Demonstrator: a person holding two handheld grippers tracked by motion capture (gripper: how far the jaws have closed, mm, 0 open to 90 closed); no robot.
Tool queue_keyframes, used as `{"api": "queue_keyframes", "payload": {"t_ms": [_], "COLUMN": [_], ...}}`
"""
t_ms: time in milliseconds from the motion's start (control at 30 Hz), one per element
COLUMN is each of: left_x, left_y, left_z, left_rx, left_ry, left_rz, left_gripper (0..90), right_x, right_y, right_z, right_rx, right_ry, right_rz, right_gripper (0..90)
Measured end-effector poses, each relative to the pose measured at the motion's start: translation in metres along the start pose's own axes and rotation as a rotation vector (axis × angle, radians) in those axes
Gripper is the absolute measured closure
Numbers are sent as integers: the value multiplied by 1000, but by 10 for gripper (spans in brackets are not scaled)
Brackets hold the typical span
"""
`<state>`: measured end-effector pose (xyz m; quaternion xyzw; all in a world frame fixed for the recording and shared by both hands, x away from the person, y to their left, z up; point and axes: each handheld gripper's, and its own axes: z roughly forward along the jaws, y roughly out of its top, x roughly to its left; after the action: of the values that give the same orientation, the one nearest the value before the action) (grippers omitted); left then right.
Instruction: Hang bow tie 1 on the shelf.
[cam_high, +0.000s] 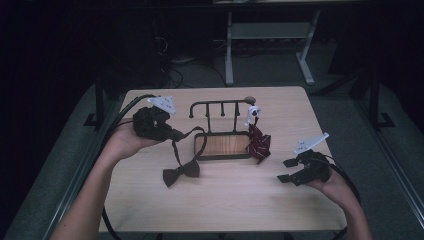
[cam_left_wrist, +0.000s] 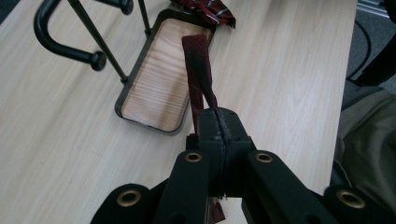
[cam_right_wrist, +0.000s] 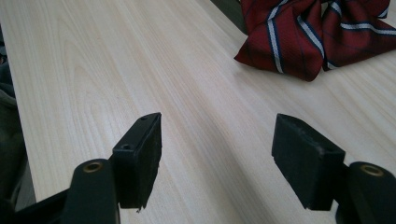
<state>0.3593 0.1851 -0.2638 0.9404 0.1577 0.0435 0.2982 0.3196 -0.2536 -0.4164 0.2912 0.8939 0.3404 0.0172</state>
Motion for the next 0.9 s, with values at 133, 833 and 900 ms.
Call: {"api": "queue_keyframes", "payload": {"t_ms": [133,833,900], "left_x": [3,18,20], "left_y": [3,7,8], "left_z": [0,-4,-4], "left_rx": [5,30,31], "left_ry": [3,12,14], "left_rz": [-7,-34,-38], "left_gripper": [897,897,897], "right_x": [1,2,2], "right_y": [1,3,3], "right_z": [0,-1,-1], "right_rx": [2,-2,-1], "right_ry": [-1,-1,-4], "right_rz": [0,-18,-16], "right_gripper": [330,329,329]}}
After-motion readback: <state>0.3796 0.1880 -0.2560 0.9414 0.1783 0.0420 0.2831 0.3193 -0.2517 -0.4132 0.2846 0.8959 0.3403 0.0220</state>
